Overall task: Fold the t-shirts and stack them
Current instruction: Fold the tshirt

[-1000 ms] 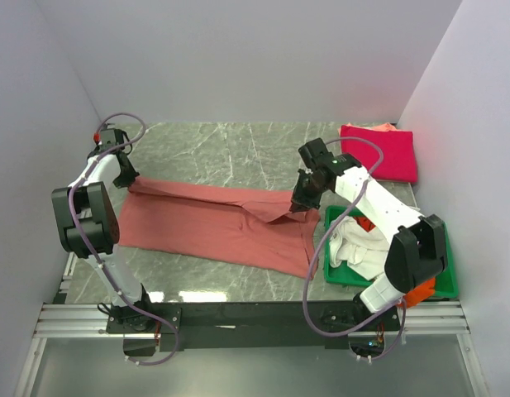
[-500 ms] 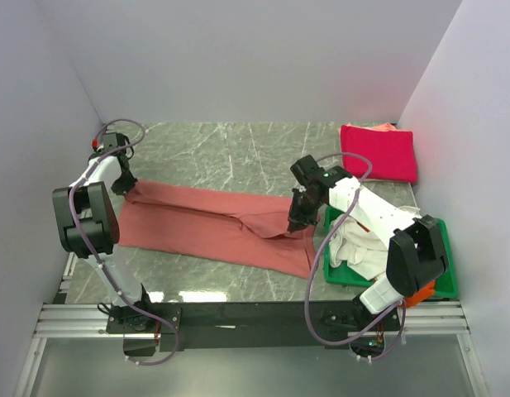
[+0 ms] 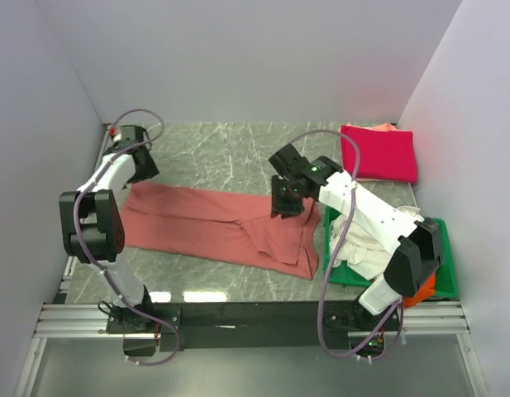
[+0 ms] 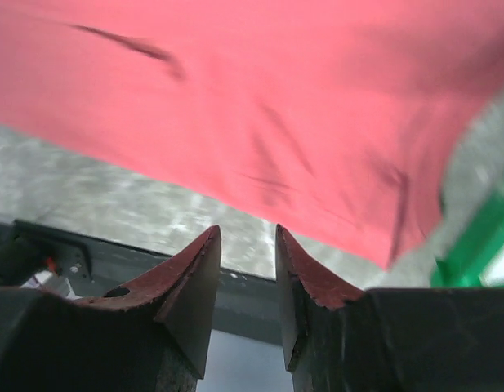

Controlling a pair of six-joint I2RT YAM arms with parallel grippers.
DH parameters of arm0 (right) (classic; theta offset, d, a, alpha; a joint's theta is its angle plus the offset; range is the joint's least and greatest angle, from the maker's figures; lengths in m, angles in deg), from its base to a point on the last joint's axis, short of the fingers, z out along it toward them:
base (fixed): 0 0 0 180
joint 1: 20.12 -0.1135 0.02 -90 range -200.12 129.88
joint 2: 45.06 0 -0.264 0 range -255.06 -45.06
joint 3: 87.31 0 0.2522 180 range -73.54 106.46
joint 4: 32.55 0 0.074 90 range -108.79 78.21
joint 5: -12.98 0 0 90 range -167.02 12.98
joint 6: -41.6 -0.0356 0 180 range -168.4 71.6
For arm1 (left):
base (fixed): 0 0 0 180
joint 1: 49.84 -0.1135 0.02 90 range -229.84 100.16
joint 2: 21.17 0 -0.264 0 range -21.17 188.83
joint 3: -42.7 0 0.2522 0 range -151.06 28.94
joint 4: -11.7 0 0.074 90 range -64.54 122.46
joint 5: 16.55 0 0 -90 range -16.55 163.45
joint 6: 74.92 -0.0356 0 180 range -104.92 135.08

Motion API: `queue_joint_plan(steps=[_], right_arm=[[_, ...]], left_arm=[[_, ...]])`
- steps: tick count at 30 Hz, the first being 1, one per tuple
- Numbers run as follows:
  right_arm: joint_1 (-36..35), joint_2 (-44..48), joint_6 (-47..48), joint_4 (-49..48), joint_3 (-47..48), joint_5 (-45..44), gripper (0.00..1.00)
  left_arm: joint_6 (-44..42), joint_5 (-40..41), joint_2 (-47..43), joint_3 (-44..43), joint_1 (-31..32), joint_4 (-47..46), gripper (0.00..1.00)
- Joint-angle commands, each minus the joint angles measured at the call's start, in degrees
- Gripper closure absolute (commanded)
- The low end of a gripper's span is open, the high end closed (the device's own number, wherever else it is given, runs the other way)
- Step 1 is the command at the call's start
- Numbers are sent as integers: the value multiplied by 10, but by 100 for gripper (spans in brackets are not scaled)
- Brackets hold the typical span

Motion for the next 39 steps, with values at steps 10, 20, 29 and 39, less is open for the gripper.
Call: queue_joint_plan(steps=[10,20,29,39], right_arm=[[-105,-159,153,-77,85,73,60],[-117,-199,185,-113,49,123,61],[-103,-252,142,-82,44,88,63],[-51,-198,70,-89,-21,9,63]], left_arm=[[32,-117,31,-35,50,-10,17],[30,-126,34,-8,50,-14,17],[22,-119,34,-7,49,-15,16],[26,-127,36,-1,49,-23,16]])
